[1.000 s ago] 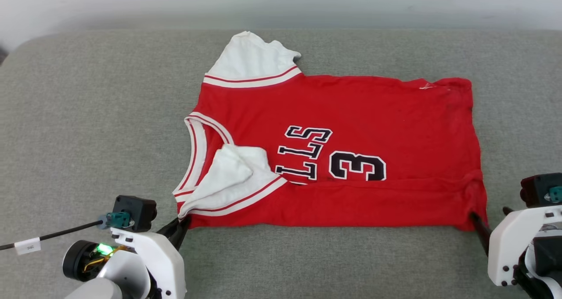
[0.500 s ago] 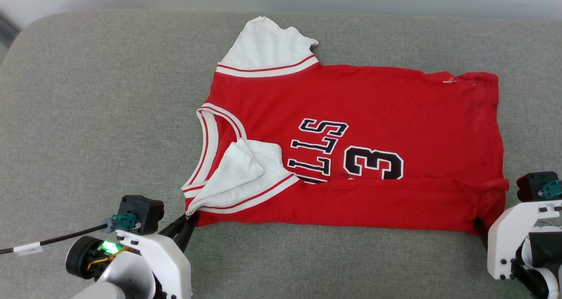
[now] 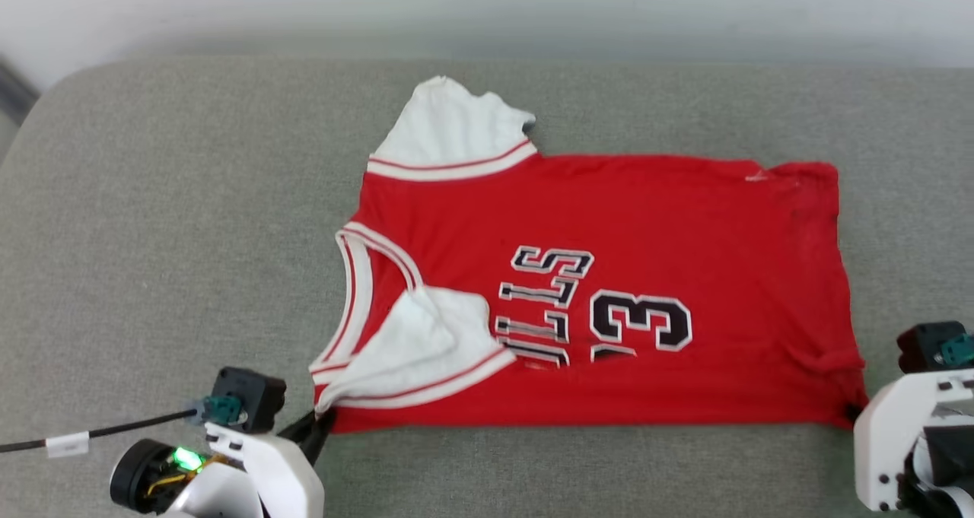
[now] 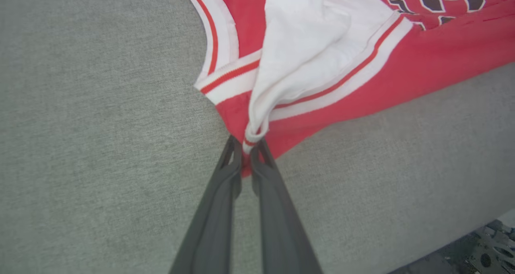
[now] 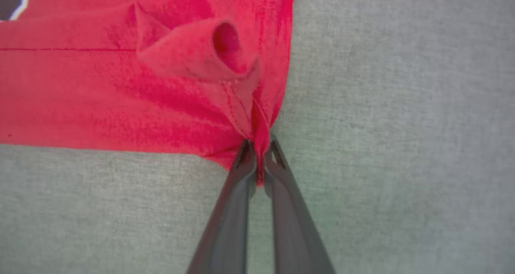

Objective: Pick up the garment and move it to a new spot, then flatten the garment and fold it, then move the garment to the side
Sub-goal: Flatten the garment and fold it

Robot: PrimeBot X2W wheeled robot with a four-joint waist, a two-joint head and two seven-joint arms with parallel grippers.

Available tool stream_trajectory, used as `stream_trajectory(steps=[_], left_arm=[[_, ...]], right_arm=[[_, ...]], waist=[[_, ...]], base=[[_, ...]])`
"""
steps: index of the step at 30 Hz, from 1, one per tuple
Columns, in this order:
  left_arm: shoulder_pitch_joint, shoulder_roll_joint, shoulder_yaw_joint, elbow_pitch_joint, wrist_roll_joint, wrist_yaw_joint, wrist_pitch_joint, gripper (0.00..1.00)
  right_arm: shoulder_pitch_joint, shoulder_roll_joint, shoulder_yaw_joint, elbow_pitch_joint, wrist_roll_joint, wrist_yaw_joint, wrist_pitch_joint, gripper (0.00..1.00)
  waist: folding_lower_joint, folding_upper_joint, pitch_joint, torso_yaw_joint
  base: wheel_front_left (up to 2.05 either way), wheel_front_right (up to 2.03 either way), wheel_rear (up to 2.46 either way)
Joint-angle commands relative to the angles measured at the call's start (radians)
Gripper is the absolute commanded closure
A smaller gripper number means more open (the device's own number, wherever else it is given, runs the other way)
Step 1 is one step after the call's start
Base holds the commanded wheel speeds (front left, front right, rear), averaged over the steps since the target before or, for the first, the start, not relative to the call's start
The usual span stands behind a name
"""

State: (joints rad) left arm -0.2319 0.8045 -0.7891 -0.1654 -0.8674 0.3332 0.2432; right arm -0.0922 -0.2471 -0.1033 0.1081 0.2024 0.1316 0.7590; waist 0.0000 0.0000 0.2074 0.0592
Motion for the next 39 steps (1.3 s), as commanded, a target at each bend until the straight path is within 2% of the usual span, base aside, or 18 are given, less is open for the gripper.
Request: stream_trajectory(steps=[1, 9, 14, 24, 25, 26, 27, 32, 36, 39], left_arm=[[0.019, 0.009, -0.003, 0.002, -0.005, 0.000, 0.003, 1.00], [0.124, 0.048, -0.035, -0.029, -0.040, 0.013, 0.022, 1.00], [0.171, 0.055, -0.064, -0.020, -0.050, -0.007, 0.018, 1.00], [0.144, -0.025, -0.092, 0.100, -0.064, -0.085, -0.012, 1.00], [0.138, -0.033, -0.092, 0.115, -0.059, -0.089, -0.020, 0.79], [0.133, -0.039, -0.092, 0.128, -0.051, -0.092, -0.027, 0.39], [0.129, -0.047, -0.091, 0.141, -0.047, -0.093, -0.036, 0.00], [0.105, -0.074, -0.065, 0.161, -0.030, -0.113, -0.117, 0.00], [0.089, -0.085, -0.026, 0.173, 0.000, -0.127, -0.240, 0.00], [0.080, -0.106, 0.018, 0.183, 0.015, -0.113, -0.346, 0.00]], right_arm=[[0.029, -0.021, -0.005, -0.012, 0.006, -0.002, 0.011, 1.00], [0.154, -0.088, -0.055, -0.165, 0.048, -0.002, 0.113, 1.00], [0.236, -0.061, -0.099, -0.237, 0.059, -0.002, 0.162, 1.00], [0.258, -0.027, -0.072, -0.188, 0.059, -0.002, 0.144, 1.00], [0.251, -0.030, -0.065, -0.179, 0.051, -0.002, 0.133, 0.65], [0.244, -0.030, -0.064, -0.171, 0.045, -0.002, 0.119, 0.00], [0.238, -0.024, -0.065, -0.160, 0.040, -0.002, 0.106, 0.00], [0.209, -0.028, -0.052, -0.157, 0.048, -0.002, 0.040, 0.00], [0.176, -0.027, -0.060, -0.195, 0.066, -0.002, -0.033, 0.00], [0.155, -0.027, -0.062, -0.238, 0.068, -0.002, -0.101, 0.00]], waist=[[0.0000, 0.0000, -0.032, -0.010], [0.0000, 0.0000, -0.080, -0.026], [0.0000, 0.0000, -0.078, -0.031], [0.0000, 0.0000, -0.062, -0.028], [0.0000, 0.0000, -0.061, -0.027], [0.0000, 0.0000, -0.061, -0.026], [0.0000, 0.0000, -0.062, -0.024], [0.0000, 0.0000, -0.073, -0.017], [0.0000, 0.0000, -0.092, -0.015], [0.0000, 0.0000, -0.110, -0.016]], base=[[0.00, 0.00, 0.00], [0.00, 0.00, 0.00], [0.00, 0.00, 0.00], [0.00, 0.00, 0.00], [0.00, 0.00, 0.00], [0.00, 0.00, 0.00], [0.00, 0.00, 0.00], [0.00, 0.00, 0.00], [0.00, 0.00, 0.00], [0.00, 0.00, 0.00]])
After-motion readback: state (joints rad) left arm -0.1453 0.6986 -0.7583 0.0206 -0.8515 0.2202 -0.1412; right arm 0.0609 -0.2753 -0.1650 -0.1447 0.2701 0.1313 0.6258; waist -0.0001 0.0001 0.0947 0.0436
